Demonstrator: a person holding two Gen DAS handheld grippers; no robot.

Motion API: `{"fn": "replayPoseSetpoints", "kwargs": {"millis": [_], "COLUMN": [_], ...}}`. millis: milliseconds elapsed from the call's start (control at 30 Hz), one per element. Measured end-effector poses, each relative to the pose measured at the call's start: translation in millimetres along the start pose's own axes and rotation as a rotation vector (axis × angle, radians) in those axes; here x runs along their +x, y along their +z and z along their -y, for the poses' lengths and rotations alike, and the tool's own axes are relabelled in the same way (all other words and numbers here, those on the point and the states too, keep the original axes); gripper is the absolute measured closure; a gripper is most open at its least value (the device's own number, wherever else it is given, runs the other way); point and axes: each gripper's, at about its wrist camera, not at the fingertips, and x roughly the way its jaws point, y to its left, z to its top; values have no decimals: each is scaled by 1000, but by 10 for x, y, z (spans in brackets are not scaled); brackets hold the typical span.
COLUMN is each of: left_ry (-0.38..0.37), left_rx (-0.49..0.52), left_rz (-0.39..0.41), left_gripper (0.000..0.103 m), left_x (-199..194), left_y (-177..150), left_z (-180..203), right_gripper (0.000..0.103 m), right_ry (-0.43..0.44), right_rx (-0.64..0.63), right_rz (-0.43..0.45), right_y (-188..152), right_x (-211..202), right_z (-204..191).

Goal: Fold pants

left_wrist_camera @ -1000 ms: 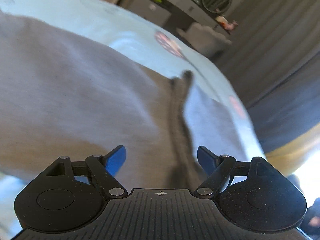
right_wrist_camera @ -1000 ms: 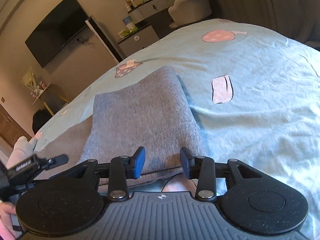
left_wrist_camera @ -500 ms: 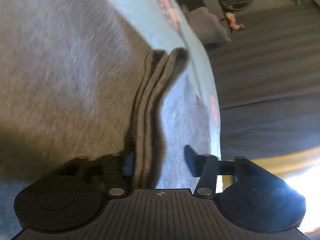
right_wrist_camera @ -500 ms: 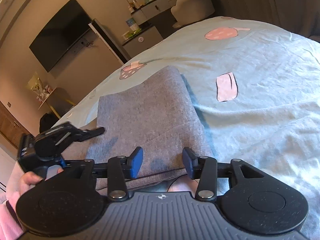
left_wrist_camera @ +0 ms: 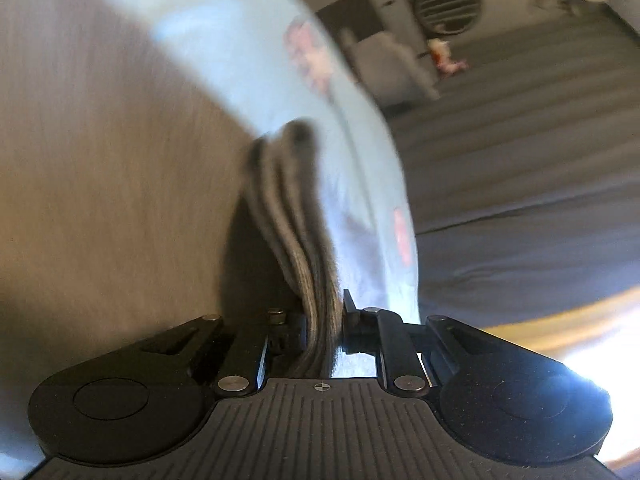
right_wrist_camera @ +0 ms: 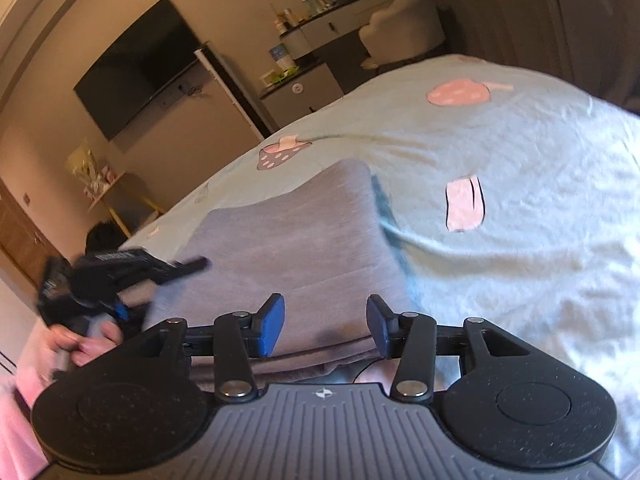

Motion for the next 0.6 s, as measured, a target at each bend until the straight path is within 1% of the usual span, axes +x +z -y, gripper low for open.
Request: {"fn": "replayPoseSetpoints", "kwargs": {"millis": [67, 133, 167, 200, 233, 267, 333, 367, 400, 433, 467, 500, 533, 600], "left_ry": [31, 92, 128, 179, 223, 240, 219, 207, 196, 182, 171, 165, 165, 179], "left_rx": [47, 85, 111, 133, 145, 138, 90, 65, 46, 35, 32, 31, 35, 48], "left_rz": [16, 8, 0, -6, -9, -6, 21, 38, 60, 77, 84, 86, 87, 81], "left_gripper": [87, 85, 83, 78, 75, 74, 70, 68, 62, 60, 59, 54, 51, 47], "left_x": [-219, -416, -482, -534, -575, -611, -681, -699, -698, -684, -649, -592, -526, -384], "left_y": [77, 138, 145, 135, 120, 108, 103, 111, 125, 143, 173, 205, 243, 306], "left_z": [14, -46, -87, -129, -183, -239, -350, -379, -391, -397, -389, -371, -348, -331], "right_gripper": [58, 58, 58, 58, 58, 58, 60, 65, 67, 71, 72, 73, 74, 75], "right_ry": [10, 26, 34, 40, 42, 38, 23, 16, 8, 1, -1, -1, -1, -15], "right_rx": [-9, -15, -22, -30, -43, -57, -80, -89, -98, -109, -122, -132, -140, -152], "right_rz": [10, 16, 19, 18, 13, 4, -16, -30, -41, -50, -57, -62, -69, -81], "right_y": [36, 68, 75, 81, 78, 74, 57, 47, 33, 24, 6, -16, -41, -78], "right_x": [-22, -15, 1, 26, 66, 118, 228, 286, 333, 375, 405, 428, 451, 496], "right_z": [-49, -105, -140, -172, -213, -257, -335, -369, -401, -434, -464, -484, -494, -508]}}
